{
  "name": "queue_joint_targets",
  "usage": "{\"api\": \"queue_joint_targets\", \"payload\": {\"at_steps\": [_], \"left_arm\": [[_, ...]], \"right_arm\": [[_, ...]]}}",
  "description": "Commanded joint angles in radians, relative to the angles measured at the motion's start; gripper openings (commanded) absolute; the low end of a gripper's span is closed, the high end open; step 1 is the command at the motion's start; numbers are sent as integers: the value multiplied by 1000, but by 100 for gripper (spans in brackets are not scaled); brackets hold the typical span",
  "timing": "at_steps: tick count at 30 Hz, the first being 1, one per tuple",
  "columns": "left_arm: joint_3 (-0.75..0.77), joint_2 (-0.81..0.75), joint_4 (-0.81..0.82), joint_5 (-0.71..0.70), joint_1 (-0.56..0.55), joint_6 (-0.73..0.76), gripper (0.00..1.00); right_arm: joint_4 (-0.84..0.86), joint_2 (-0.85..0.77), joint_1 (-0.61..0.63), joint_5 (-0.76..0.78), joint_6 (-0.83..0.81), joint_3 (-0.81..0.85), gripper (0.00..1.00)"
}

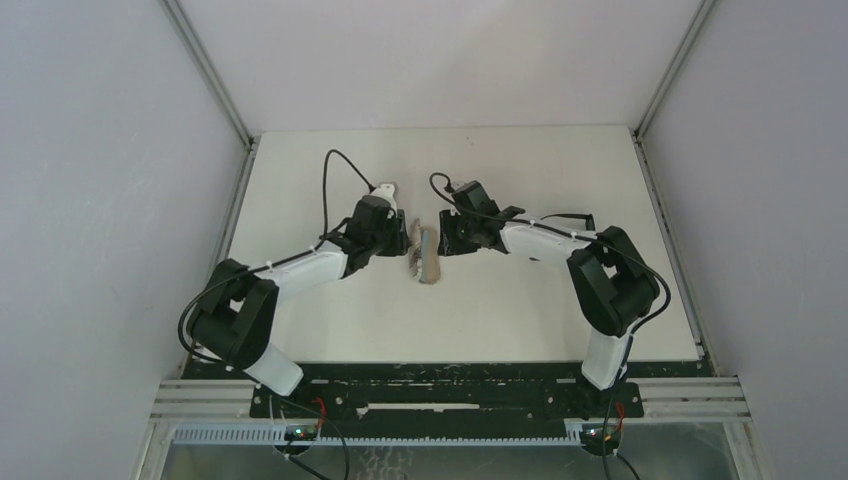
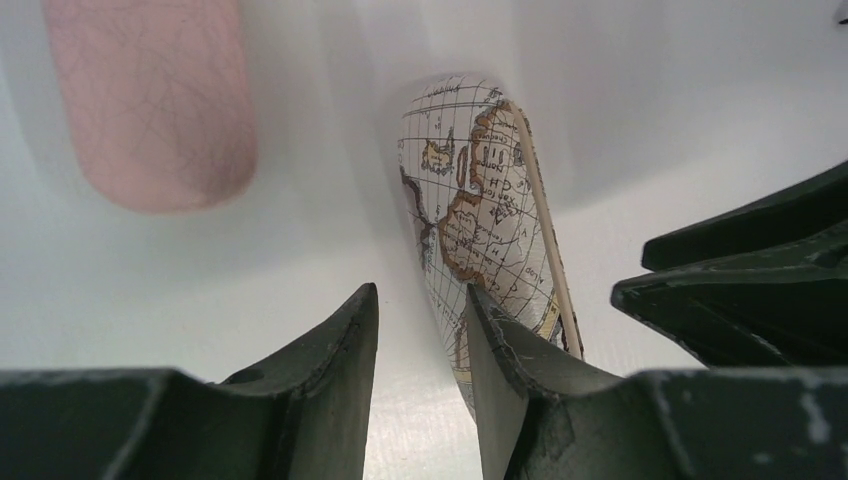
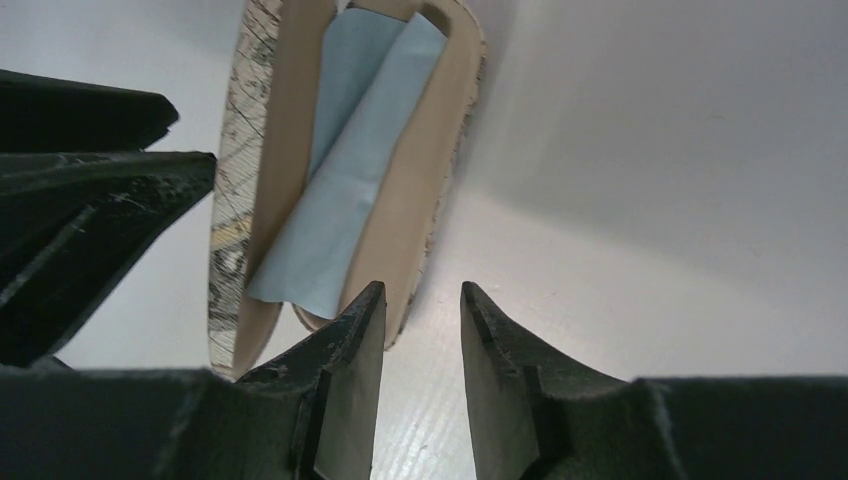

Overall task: Organize the sunglasses
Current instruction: Adjust the glasses cleaning cloth on the sunglasses case.

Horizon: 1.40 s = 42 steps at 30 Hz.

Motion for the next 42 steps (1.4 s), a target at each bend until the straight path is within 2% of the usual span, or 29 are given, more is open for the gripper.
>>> {"api": "queue_joint_targets", "payload": {"at_steps": [1,9,24,34,36,39,42], "left_arm": [[67,12,24,29,-14,29,42],[56,15,21,11,-15,27,42],[55,20,22,17,-15,26,42],[54,16,22,18,-15,27,42],[53,15,22,17,-15,29,42],[52,15,22,15,-15,29,42],[53,15,22,14,-15,29,42]], "right_arm": [[106,10,-8,-69,55,-15,34],[176,20,-6,-89,138,-19,43],[231,99,10,-151,175,20,41],[156,157,36,-77,146,107,43],[147,155,39,-55,140,109,39],[128,144,43,-25,129,110,29],[110,127,45,2,115,109,27]]}}
